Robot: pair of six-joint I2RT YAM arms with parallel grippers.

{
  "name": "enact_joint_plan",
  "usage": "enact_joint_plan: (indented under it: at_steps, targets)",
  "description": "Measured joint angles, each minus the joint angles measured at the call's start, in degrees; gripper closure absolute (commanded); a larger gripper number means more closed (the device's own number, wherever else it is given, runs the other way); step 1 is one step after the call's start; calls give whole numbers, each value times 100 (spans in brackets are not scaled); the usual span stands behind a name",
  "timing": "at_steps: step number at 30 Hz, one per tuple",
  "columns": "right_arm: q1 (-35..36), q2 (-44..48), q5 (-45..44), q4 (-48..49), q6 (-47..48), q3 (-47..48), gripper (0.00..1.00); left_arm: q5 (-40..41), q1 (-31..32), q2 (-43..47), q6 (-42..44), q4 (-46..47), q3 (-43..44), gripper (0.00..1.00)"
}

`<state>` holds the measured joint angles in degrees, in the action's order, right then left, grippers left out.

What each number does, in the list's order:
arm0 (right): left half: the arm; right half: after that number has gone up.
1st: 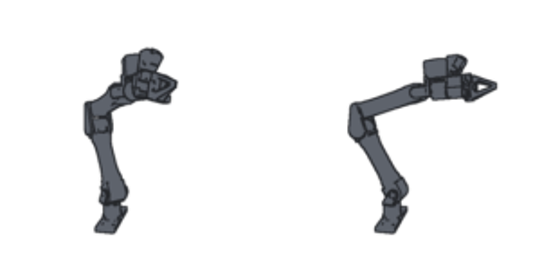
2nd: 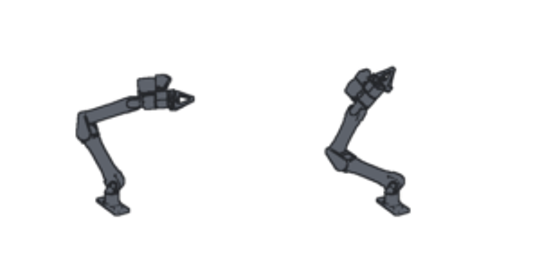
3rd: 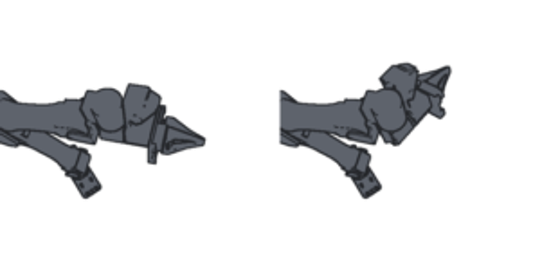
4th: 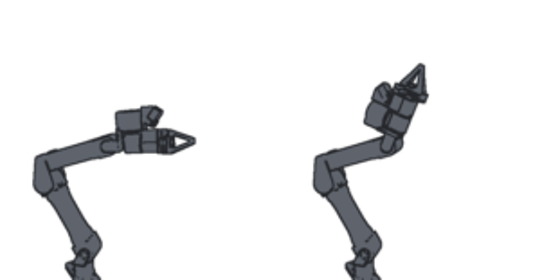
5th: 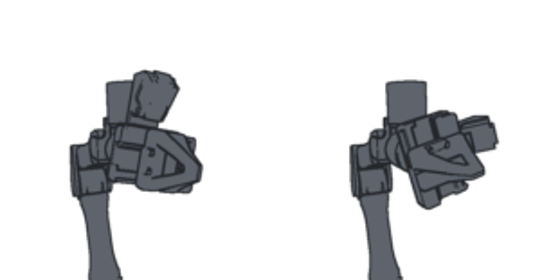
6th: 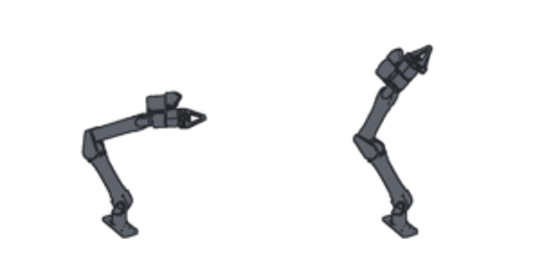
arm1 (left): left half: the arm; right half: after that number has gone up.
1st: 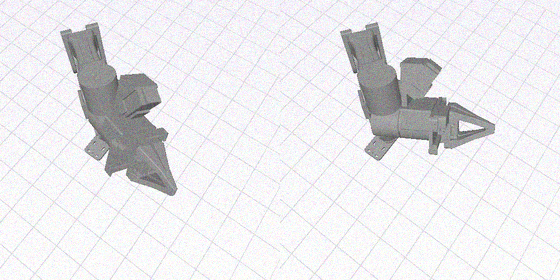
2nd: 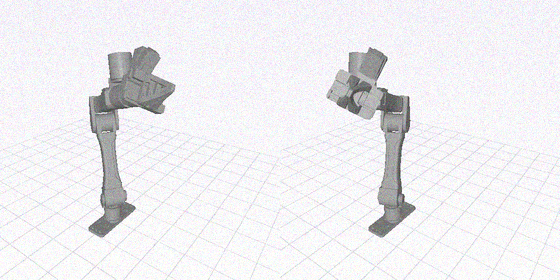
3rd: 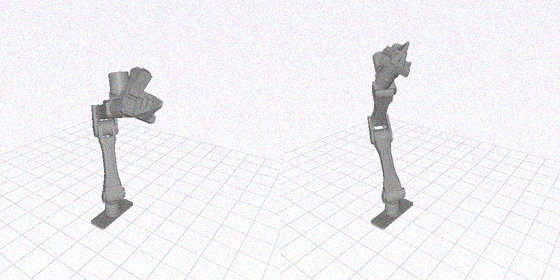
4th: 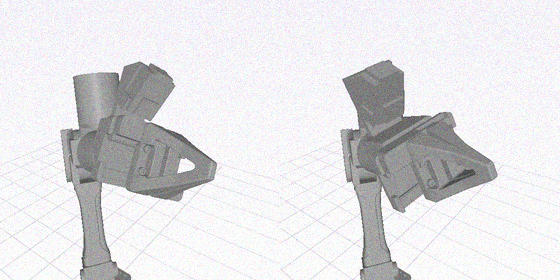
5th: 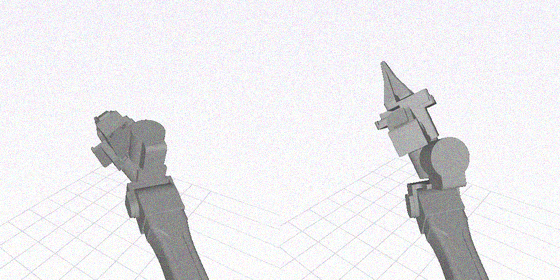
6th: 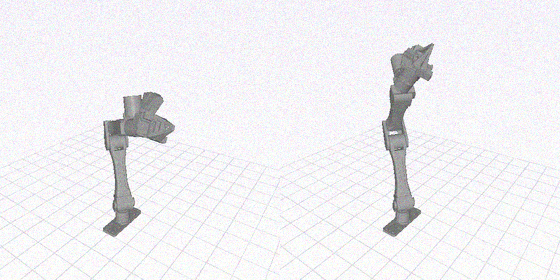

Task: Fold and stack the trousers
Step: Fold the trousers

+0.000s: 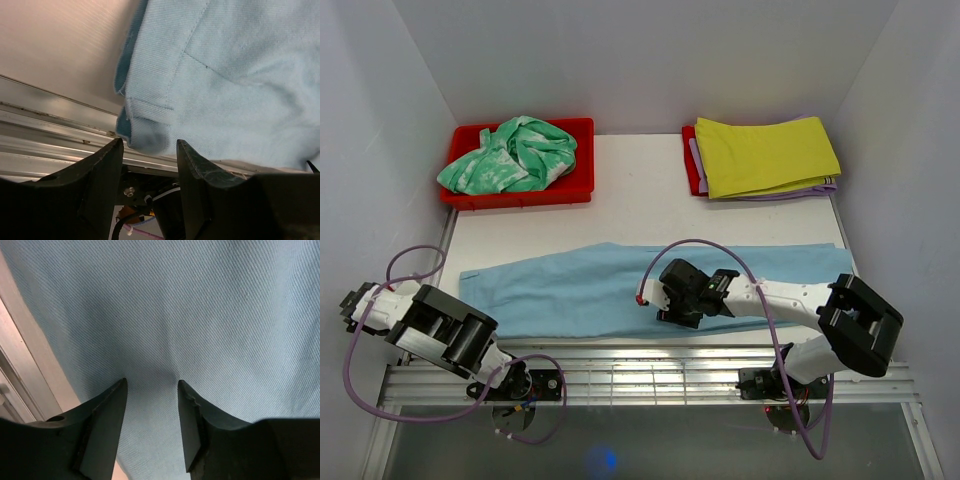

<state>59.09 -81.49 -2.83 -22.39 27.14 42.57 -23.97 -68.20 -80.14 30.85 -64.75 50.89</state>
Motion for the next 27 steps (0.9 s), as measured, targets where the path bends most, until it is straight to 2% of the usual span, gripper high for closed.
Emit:
enact_joint_plan:
  at_steps: [3, 7, 14, 21, 27]
  targets:
    - [15, -28, -15, 70, -15, -26, 54, 17, 0, 0, -140, 127, 4, 42]
    - [31, 17, 20, 70, -20, -42, 53, 37, 0, 0, -264, 203, 4, 42]
    - [31, 581, 348, -273, -24, -72, 53, 39, 0, 0, -315, 208, 4, 42]
    - [39, 603, 960, -570, 0, -72, 49, 52, 0, 0, -398, 205, 4, 42]
    - [98, 424, 984, -599, 4, -72, 51, 63, 0, -4, -522, 251, 4, 43]
